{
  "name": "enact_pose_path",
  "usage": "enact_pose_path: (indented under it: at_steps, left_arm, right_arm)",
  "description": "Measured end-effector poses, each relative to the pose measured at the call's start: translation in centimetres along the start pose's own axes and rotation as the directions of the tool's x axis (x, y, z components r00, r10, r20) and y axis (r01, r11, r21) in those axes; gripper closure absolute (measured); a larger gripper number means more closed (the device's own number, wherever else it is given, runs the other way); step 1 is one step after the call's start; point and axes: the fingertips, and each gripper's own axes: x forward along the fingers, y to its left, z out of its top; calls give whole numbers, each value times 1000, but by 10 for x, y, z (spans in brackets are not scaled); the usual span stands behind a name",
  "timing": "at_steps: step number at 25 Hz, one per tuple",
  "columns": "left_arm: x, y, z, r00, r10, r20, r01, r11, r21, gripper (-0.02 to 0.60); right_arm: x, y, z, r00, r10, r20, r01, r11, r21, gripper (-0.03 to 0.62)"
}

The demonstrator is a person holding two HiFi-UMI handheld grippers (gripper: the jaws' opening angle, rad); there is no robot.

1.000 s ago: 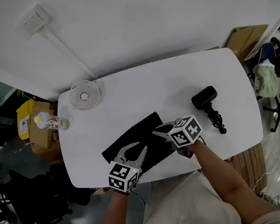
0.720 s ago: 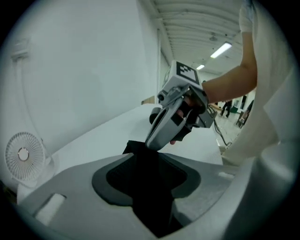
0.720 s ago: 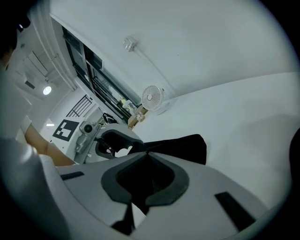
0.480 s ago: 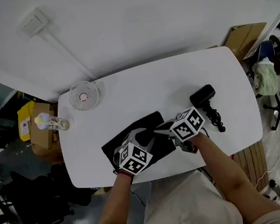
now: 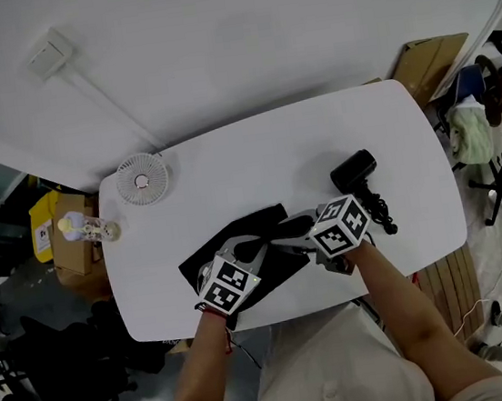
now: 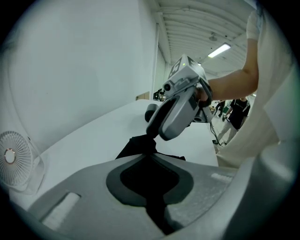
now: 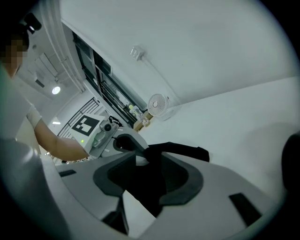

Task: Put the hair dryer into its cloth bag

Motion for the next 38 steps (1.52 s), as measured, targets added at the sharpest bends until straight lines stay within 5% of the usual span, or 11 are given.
enact_pose_path:
  at_steps: [5, 8, 12, 18, 24, 29, 38]
  left_arm:
    - [-10, 6, 7, 998, -27, 57, 30, 998, -57, 561]
    - [-15, 7, 9, 997, -35, 76, 40, 997, -69, 561]
    - [-20, 5, 13, 995, -45, 90, 52, 996, -71, 561]
    - [-22, 5, 18, 994, -56, 98, 63, 996, -70, 561]
    - [-20, 4, 23, 993, -65, 102, 73, 995, -69, 561]
    - [-20, 3, 26, 992, -75, 104, 82, 994, -68, 561]
    - [-18, 0, 28, 991, -79, 110, 87, 994, -72, 561]
  right_arm:
    - [-53, -17, -1, 974, -222, 39, 225, 960, -167, 428]
    - [-100, -39, -9, 924, -378, 65, 383, 897, -222, 430]
    - [-162, -73, -23, 833, -542, 113, 554, 816, -165, 428]
    - [-202, -109, -51, 736, -669, 106, 676, 735, -56, 358]
    - [-213, -132, -78, 630, -774, 54, 776, 627, -64, 304]
    - [-210, -149, -99, 600, -799, -47, 789, 600, -130, 287]
    - [-197, -171, -106, 596, -795, -118, 780, 607, -152, 286]
